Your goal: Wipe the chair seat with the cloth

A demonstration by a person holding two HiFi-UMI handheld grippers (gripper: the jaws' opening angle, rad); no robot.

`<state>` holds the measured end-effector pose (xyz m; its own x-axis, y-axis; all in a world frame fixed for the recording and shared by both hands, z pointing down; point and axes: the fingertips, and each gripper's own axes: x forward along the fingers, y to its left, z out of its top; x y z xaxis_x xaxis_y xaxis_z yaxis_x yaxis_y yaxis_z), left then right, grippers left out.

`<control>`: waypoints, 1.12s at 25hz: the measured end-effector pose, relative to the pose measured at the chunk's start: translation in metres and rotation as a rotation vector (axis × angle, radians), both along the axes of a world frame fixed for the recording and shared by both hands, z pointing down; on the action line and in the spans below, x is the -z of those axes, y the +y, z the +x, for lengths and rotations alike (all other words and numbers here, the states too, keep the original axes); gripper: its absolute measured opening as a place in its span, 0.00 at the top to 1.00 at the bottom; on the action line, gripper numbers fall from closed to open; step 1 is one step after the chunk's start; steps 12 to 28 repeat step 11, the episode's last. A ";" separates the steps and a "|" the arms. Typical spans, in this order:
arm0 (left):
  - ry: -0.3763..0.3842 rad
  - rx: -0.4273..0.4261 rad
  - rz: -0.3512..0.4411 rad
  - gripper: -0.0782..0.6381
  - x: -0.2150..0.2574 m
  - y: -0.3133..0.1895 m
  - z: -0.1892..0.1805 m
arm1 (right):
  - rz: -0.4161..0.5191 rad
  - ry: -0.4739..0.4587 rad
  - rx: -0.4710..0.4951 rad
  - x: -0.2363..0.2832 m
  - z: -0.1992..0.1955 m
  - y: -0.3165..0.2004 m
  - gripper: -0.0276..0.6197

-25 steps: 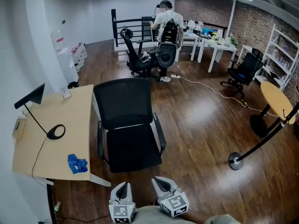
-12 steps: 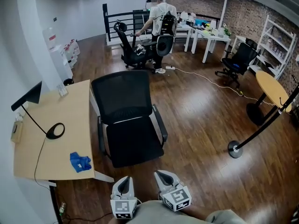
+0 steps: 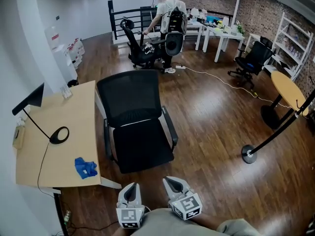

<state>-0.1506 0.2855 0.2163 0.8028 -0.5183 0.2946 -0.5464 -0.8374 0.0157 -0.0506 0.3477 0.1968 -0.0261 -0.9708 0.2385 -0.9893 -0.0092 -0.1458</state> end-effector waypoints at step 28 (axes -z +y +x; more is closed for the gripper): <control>0.008 0.031 0.003 0.88 0.000 -0.003 0.004 | -0.001 0.000 0.029 -0.001 0.005 -0.006 0.96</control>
